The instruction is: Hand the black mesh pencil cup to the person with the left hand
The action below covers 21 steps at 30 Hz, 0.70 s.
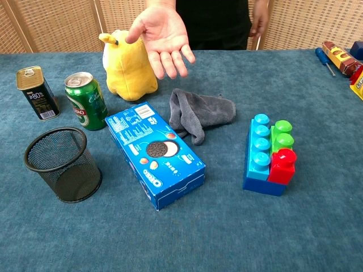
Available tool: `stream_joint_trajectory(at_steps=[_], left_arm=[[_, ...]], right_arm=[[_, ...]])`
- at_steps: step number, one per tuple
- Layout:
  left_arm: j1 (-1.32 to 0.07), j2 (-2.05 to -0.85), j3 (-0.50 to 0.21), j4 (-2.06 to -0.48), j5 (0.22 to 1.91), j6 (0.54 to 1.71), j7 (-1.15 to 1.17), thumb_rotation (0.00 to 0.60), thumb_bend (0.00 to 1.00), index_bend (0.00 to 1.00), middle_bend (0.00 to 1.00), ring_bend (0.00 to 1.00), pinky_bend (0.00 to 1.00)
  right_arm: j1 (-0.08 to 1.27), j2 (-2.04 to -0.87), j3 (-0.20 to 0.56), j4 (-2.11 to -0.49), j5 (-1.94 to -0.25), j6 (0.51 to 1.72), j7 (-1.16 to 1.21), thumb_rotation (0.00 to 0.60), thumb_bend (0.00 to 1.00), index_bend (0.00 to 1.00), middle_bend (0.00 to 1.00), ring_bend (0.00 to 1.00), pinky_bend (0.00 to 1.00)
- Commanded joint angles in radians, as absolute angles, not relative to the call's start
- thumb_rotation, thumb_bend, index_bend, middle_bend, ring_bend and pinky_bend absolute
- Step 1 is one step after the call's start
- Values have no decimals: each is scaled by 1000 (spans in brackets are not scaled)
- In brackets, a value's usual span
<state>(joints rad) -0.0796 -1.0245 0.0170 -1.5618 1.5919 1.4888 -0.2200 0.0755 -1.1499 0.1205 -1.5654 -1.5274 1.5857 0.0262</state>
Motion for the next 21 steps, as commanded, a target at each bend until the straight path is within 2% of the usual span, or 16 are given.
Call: stream_joint_trajectory(at_steps=[1, 7, 16, 21], left_arm=[[-82, -1027, 19, -1561, 1594, 1485, -218, 600, 113, 61, 0, 94, 81], [-102, -1056, 29, -1530, 1631, 1471, -268, 600, 112, 61, 0, 94, 81], [-180, -1249, 83, -1300, 1795, 1467, -556, 594, 101, 42, 0, 92, 81], [-221, -1384, 89, -1211, 1838, 1473, -642, 474, 96, 37, 0, 69, 81]], right_arm=[[77, -1151, 120, -1564, -1529, 1585, 24, 488, 0, 60, 0, 42, 45], [76, -1150, 117, -1566, -1533, 1585, 23, 492, 0, 60, 0, 42, 45], [82, -1153, 120, -1563, -1532, 1577, 39, 493, 0, 48, 0, 42, 45], [85, -1156, 115, -1562, -1533, 1568, 40, 490, 0, 44, 0, 42, 45]])
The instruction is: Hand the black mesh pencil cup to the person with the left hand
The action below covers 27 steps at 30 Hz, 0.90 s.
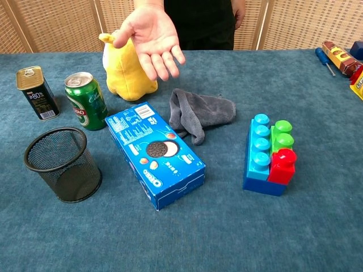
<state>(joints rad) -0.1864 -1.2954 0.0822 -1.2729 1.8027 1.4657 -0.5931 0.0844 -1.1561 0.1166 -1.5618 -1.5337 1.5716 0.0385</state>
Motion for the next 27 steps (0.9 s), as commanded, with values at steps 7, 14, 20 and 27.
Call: stream_joint_trajectory(at_steps=[7, 14, 20, 27], left_arm=[[-257, -1500, 80, -1141, 1837, 1479, -656, 446, 93, 37, 0, 69, 80], [-304, -1551, 84, -1128, 1813, 1408, -643, 442, 92, 38, 0, 69, 81], [-322, -1582, 97, -1109, 1802, 1386, -636, 442, 92, 37, 0, 69, 81], [-341, -1617, 106, -1087, 1791, 1366, -631, 452, 94, 38, 0, 68, 102]], right_arm=[[88, -1154, 117, -1563, -1521, 1555, 42, 488, 0, 43, 0, 42, 45], [90, -1152, 120, -1561, -1511, 1549, 49, 487, 0, 44, 0, 42, 45], [90, -1148, 123, -1559, -1502, 1545, 58, 491, 0, 43, 0, 42, 45], [91, -1147, 123, -1559, -1499, 1540, 65, 490, 0, 44, 0, 42, 45]])
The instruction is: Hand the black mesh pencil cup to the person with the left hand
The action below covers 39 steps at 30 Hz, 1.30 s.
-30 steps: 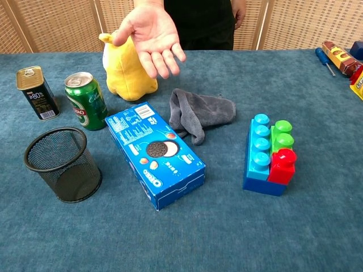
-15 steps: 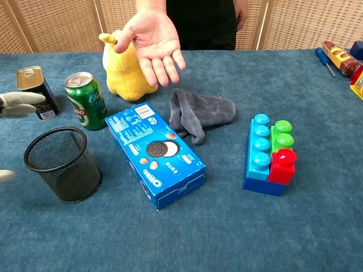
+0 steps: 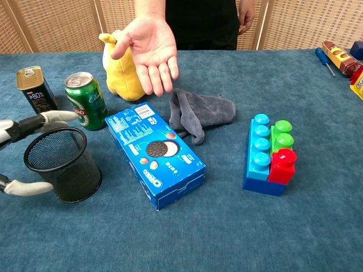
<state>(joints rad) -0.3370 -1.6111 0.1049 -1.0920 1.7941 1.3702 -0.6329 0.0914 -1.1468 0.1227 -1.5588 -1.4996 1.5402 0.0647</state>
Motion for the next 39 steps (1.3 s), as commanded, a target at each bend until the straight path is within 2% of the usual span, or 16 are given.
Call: stream_joint_trajectory(at_steps=[1, 3, 5, 7, 8, 10, 13, 15, 26, 28, 31, 39], left_arm=[[-344, -1623, 106, -1082, 1789, 1363, -627, 462, 102, 38, 0, 68, 126], [-348, -1633, 106, -1075, 1787, 1362, -627, 488, 124, 39, 0, 72, 175], [-349, -1643, 104, -1069, 1784, 1367, -632, 522, 172, 69, 42, 128, 251], [-345, -1662, 96, -1055, 1777, 1387, -636, 566, 236, 201, 198, 274, 350], [-343, -1669, 92, -1050, 1774, 1395, -635, 569, 241, 216, 216, 288, 359], [-337, -1685, 82, -1038, 1765, 1412, -628, 599, 287, 356, 405, 426, 441], [-330, -1707, 70, -1025, 1744, 1422, -622, 600, 300, 448, 543, 518, 509], [-325, -1717, 61, -1022, 1732, 1435, -632, 600, 300, 484, 580, 543, 529], [-320, -1721, 55, -1030, 1739, 1514, -685, 600, 297, 507, 605, 551, 534], [-330, -1675, 49, -1112, 1773, 1572, -698, 600, 293, 508, 605, 551, 534], [-346, -1586, 41, -1256, 1785, 1582, -661, 600, 285, 508, 605, 551, 534], [-398, -1369, -31, -1589, 1775, 1552, -495, 600, 270, 508, 605, 551, 534]], right_arm=[[91, -1146, 123, -1559, -1499, 1540, 66, 490, 0, 44, 0, 42, 45], [91, -1146, 123, -1560, -1499, 1540, 68, 491, 0, 44, 0, 42, 45], [90, -1145, 123, -1560, -1498, 1540, 71, 493, 0, 43, 0, 42, 45], [90, -1144, 123, -1560, -1496, 1540, 73, 492, 0, 43, 0, 42, 45], [90, -1144, 124, -1559, -1496, 1540, 74, 491, 0, 43, 0, 42, 45], [90, -1143, 124, -1560, -1494, 1540, 77, 489, 0, 44, 0, 42, 45], [89, -1142, 125, -1559, -1493, 1541, 80, 490, 0, 43, 0, 42, 45], [89, -1142, 125, -1559, -1494, 1542, 80, 492, 0, 43, 0, 42, 45], [89, -1144, 123, -1561, -1493, 1541, 71, 491, 0, 43, 0, 42, 45], [88, -1142, 125, -1563, -1491, 1542, 75, 490, 0, 44, 0, 42, 45], [88, -1140, 125, -1564, -1490, 1541, 80, 490, 0, 44, 0, 42, 45], [88, -1137, 125, -1568, -1488, 1536, 79, 489, 0, 43, 0, 42, 45]])
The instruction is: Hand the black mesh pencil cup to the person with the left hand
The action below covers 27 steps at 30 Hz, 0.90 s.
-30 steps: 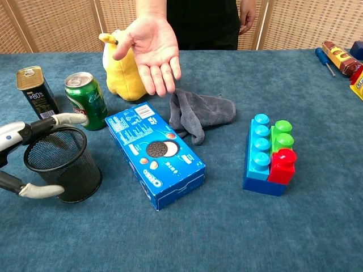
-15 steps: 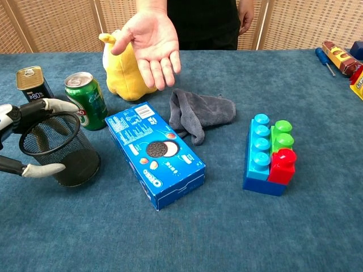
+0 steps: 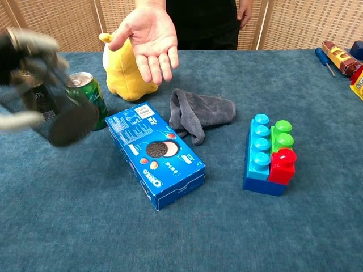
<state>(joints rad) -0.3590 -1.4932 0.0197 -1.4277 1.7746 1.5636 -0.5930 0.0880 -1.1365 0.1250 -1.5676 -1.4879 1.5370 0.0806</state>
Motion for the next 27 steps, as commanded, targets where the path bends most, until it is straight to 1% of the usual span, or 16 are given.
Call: stream_joint_trajectory(at_steps=[1, 2, 4, 8, 10, 13, 16, 20, 24, 27], left_arm=[[-406, -1349, -40, -1619, 1768, 1539, -477, 600, 269, 508, 605, 551, 534], [-416, -1330, -53, -1649, 1761, 1525, -458, 600, 267, 508, 605, 551, 534], [-452, -1284, -101, -1722, 1721, 1474, -404, 600, 261, 508, 605, 551, 534], [-508, -1244, -180, -1795, 1625, 1386, -315, 600, 254, 507, 604, 551, 534], [-536, -1240, -219, -1806, 1570, 1348, -260, 600, 253, 508, 605, 551, 534], [-567, -1252, -256, -1793, 1500, 1304, -209, 600, 250, 507, 605, 551, 534], [-606, -1283, -293, -1752, 1430, 1259, -184, 600, 243, 508, 604, 551, 534], [-644, -1333, -317, -1708, 1391, 1233, -169, 600, 222, 507, 605, 551, 534], [-670, -1378, -321, -1669, 1370, 1217, -140, 600, 217, 507, 605, 551, 534], [-694, -1421, -315, -1634, 1342, 1181, -136, 600, 216, 507, 604, 551, 533]], right_arm=[[89, -1137, 124, -1569, -1488, 1536, 79, 487, 0, 43, 0, 42, 45], [88, -1137, 124, -1569, -1488, 1536, 78, 486, 0, 43, 0, 42, 45], [86, -1136, 124, -1570, -1487, 1538, 81, 487, 0, 44, 0, 42, 45], [85, -1134, 126, -1570, -1482, 1537, 85, 487, 0, 43, 0, 42, 45], [86, -1133, 128, -1569, -1476, 1532, 88, 486, 0, 44, 0, 42, 45], [88, -1133, 131, -1567, -1470, 1527, 91, 491, 0, 43, 0, 42, 45], [92, -1135, 132, -1562, -1465, 1518, 93, 489, 0, 44, 0, 42, 45], [99, -1137, 134, -1556, -1456, 1502, 94, 491, 0, 44, 0, 42, 45], [103, -1140, 138, -1551, -1446, 1495, 94, 493, 0, 44, 0, 42, 45], [105, -1141, 138, -1548, -1440, 1486, 96, 494, 0, 43, 0, 42, 45]])
